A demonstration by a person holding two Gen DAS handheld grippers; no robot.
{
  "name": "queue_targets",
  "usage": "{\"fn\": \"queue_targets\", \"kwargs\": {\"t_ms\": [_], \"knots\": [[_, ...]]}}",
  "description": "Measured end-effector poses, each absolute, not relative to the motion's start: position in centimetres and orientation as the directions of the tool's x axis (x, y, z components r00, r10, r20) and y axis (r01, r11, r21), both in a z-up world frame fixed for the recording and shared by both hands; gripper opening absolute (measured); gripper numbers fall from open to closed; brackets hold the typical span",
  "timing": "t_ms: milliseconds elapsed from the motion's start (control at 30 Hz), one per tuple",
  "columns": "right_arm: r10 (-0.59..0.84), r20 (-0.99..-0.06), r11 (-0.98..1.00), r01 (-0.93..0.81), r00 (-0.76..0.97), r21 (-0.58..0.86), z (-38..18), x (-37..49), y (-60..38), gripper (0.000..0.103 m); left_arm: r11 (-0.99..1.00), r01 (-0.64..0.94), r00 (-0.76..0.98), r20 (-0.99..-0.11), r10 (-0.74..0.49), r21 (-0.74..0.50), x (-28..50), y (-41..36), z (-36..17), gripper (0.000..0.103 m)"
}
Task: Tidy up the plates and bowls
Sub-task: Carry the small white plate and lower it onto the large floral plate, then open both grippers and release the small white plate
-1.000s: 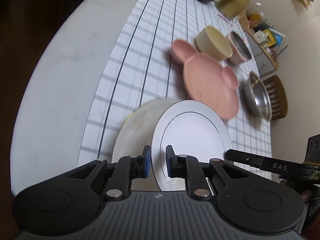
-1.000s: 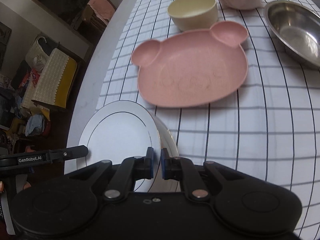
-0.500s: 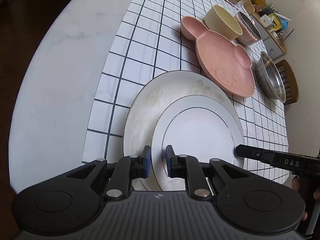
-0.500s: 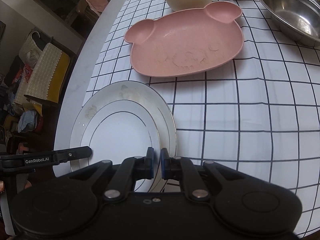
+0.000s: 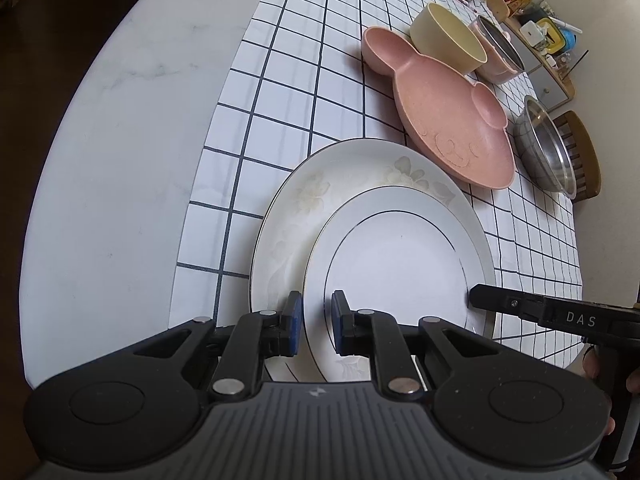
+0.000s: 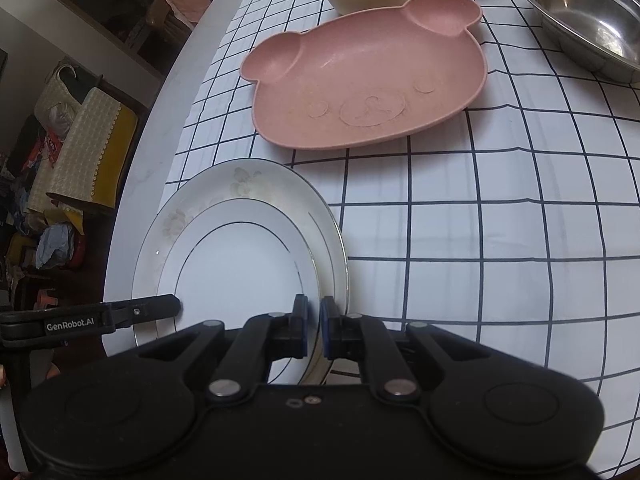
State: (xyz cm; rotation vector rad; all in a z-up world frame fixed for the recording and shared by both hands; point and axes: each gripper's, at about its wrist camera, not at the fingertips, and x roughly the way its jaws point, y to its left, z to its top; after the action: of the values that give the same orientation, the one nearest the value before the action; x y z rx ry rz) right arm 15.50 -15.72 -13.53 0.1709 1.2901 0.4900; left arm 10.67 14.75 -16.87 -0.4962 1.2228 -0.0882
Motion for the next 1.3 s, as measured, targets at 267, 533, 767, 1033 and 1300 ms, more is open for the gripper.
{"fn": "queue_targets", "kwargs": {"t_ms": [267,533,767,1033,1300], "knots": [[0.448,-0.874,0.882,-0.251,0.189,0.398,-13.9,16.0,-15.7,0.007,0.893,-0.184,0.344,-0.878,-0.333,-0.411,10.9,15.5,-16.6,0.015],[0.439,-0.879,0.882,-0.280,0.189,0.380,-14.0,16.0,-15.0,0.008,0.910,-0.158,0.361,-0.881,-0.307,-0.383,10.6,15.9,-15.4,0.015],[0.408,-0.882,0.890,-0.317,0.237,0.327,-12.7,15.5,-14.6,0.021,0.933,-0.106,0.416,-0.868,-0.271,-0.343,10.2,15.0,-13.3,0.015],[0.399,-0.852,0.895,-0.347,0.339,0.281,-9.1,14.0,-14.7,0.043,0.962,-0.012,0.529,-0.818,-0.226,-0.273,9.7,12.6,-9.5,0.015],[0.392,-0.799,0.902,-0.361,0.456,0.237,-5.3,12.5,-15.3,0.064,0.975,0.036,0.607,-0.770,-0.197,-0.221,9.5,10.8,-6.7,0.015]]}}
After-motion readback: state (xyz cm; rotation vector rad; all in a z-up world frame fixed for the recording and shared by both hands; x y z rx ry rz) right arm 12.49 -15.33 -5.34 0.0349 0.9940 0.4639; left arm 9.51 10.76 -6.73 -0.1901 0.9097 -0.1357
